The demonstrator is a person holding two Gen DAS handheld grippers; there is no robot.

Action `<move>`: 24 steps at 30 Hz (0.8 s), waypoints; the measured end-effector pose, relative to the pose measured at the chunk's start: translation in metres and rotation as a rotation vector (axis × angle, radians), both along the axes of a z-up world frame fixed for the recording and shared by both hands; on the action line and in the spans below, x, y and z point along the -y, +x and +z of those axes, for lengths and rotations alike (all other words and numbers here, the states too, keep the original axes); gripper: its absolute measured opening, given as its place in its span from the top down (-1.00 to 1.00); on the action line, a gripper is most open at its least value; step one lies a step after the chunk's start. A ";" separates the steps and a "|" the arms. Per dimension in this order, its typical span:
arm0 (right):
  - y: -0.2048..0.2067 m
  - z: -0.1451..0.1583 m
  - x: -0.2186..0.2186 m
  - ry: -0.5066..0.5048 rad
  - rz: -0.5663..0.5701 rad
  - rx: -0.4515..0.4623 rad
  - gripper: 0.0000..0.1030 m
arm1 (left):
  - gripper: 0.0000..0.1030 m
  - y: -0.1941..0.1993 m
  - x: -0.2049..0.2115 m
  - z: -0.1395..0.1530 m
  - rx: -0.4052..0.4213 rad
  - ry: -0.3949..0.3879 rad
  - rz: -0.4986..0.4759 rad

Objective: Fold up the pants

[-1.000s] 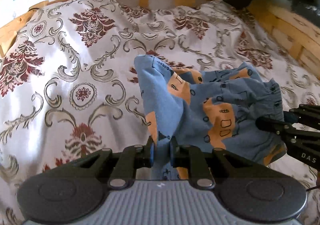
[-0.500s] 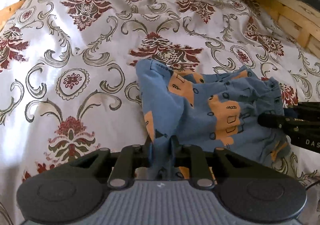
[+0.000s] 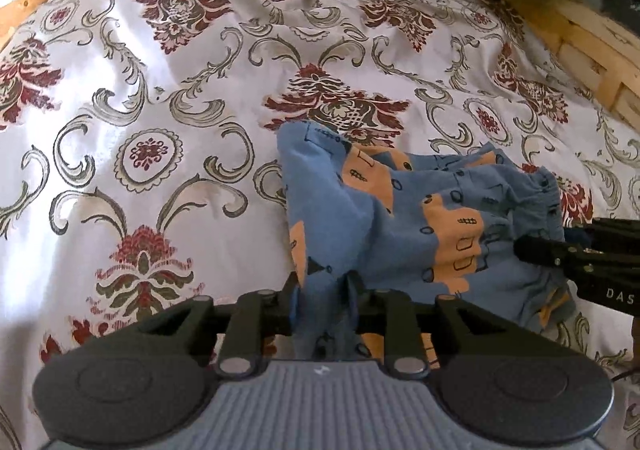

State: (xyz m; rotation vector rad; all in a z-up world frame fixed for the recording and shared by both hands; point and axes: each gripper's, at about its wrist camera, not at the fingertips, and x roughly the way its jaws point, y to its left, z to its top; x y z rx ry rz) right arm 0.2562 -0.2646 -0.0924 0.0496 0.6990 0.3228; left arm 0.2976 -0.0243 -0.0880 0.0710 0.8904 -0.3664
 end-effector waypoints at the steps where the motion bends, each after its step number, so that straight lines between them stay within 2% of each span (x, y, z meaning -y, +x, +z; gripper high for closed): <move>1: -0.001 0.000 0.001 0.004 -0.002 0.005 0.40 | 0.36 0.000 -0.002 0.001 0.003 -0.004 0.002; 3: -0.003 0.001 0.005 0.020 -0.005 0.013 0.30 | 0.16 -0.002 -0.006 0.003 0.013 -0.003 0.019; 5: -0.008 0.004 0.009 0.039 -0.022 0.027 0.05 | 0.12 -0.006 -0.010 0.008 0.021 0.000 0.040; 6: -0.012 0.008 0.011 0.055 -0.028 0.038 -0.22 | 0.06 -0.009 -0.013 0.013 0.027 -0.003 0.051; 7: -0.017 0.012 0.012 0.071 -0.031 0.049 -0.40 | -0.02 -0.014 -0.017 0.018 0.036 -0.009 0.063; 9: -0.031 0.024 0.012 0.090 -0.026 0.081 -0.57 | -0.40 -0.025 -0.023 0.029 0.057 -0.023 0.091; 10: -0.038 0.030 0.010 0.084 -0.024 0.098 -0.69 | -0.46 -0.033 -0.027 0.035 0.071 -0.031 0.105; 14: -0.073 0.052 0.000 0.055 -0.015 0.175 -0.87 | -0.74 -0.063 -0.031 0.057 0.118 -0.031 0.151; 18: -0.108 0.071 -0.005 0.057 -0.053 0.248 -0.98 | -0.91 -0.101 -0.034 0.074 0.168 -0.051 0.194; 20: -0.126 0.078 -0.007 0.063 -0.068 0.276 -0.98 | -0.93 -0.121 -0.037 0.079 0.189 -0.055 0.215; 24: -0.157 0.088 -0.011 0.057 -0.077 0.315 -0.98 | -0.99 -0.165 -0.041 0.083 0.241 -0.017 0.254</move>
